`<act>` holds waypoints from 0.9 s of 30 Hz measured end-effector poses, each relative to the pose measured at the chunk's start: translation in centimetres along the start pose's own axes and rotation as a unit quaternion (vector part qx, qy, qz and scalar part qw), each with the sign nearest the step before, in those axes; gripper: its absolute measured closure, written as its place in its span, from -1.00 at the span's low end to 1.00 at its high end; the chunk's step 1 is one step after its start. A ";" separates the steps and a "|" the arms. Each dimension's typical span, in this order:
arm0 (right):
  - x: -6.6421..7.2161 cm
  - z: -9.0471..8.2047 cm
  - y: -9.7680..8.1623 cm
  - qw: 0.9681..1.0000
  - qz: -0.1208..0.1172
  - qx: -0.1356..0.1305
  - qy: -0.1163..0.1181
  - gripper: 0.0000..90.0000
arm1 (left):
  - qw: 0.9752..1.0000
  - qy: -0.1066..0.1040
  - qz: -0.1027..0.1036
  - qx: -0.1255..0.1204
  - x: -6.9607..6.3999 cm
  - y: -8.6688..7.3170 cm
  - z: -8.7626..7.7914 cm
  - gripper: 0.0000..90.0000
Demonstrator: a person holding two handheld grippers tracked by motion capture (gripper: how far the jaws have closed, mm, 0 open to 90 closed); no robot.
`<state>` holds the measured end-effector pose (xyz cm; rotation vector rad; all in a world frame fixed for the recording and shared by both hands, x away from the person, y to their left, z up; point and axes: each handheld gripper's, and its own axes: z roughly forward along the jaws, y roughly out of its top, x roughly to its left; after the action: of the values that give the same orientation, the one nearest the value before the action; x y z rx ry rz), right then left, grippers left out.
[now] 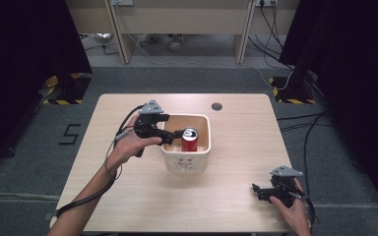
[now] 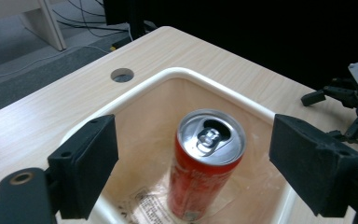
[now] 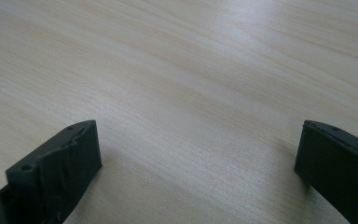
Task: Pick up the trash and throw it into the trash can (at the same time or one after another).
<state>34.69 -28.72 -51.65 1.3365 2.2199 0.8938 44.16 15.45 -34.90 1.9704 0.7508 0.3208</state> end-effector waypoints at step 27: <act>0.0 0.0 0.0 1.000 0.000 0.000 0.000 -0.99 | 0.997 0.057 -0.044 -0.013 4.1 -2.6 -3.9 -0.66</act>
<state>34.69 -28.72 -51.65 1.3364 2.2197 0.8952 44.36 21.58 -35.58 1.9005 0.9000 0.3900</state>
